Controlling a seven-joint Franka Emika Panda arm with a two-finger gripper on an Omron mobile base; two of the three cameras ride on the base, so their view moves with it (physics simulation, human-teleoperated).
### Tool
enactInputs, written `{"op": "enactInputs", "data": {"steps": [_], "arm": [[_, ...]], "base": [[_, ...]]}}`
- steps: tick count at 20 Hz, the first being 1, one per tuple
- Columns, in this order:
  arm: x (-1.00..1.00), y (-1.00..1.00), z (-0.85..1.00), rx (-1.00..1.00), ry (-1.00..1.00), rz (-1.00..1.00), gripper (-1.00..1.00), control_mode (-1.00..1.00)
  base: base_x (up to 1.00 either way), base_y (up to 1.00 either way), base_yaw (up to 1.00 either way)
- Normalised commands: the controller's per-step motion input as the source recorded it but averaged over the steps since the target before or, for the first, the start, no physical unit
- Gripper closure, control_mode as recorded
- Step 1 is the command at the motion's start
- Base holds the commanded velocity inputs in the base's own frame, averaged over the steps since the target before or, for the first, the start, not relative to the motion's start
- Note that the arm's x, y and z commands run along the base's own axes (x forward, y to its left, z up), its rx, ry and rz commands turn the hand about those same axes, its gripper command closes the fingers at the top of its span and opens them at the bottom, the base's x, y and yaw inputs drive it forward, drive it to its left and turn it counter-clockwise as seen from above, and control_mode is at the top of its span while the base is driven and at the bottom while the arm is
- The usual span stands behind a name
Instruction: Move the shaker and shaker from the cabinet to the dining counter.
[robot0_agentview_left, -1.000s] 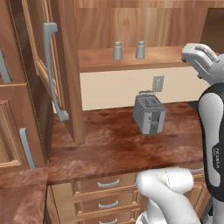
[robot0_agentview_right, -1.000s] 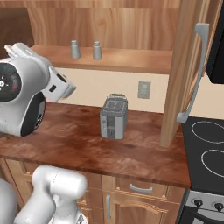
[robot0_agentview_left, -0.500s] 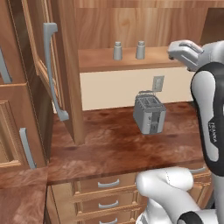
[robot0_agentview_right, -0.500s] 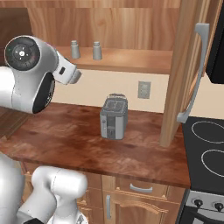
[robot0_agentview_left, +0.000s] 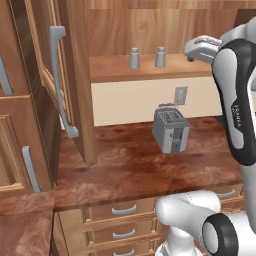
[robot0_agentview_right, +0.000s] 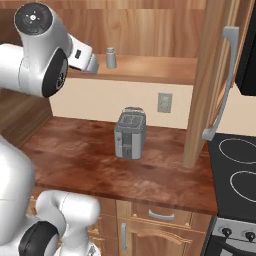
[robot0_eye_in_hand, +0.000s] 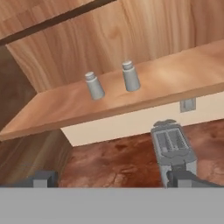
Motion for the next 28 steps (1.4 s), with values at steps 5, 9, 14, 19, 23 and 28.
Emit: {"op": "enactInputs", "data": {"steps": [5,9,14,19,23,28], "arm": [[0.40,-0.05,-0.22,-0.12,-0.03,0.06,-1.00,-1.00],[0.42,-0.05,-0.21,-0.06,-0.06,0.07,-1.00,-1.00],[0.49,-0.01,-0.07,0.00,-0.04,0.06,-1.00,-1.00],[0.51,0.00,0.00,0.00,0.00,0.04,-1.00,-1.00],[0.51,0.00,0.00,0.00,0.01,0.03,-1.00,-1.00],[0.51,0.00,0.00,0.00,0.00,0.02,-1.00,-1.00]], "base": [[0.00,0.00,0.00],[0.00,0.00,0.00],[0.00,0.00,0.00],[0.00,0.00,0.00],[0.00,0.00,0.00],[0.00,0.00,0.00]]}}
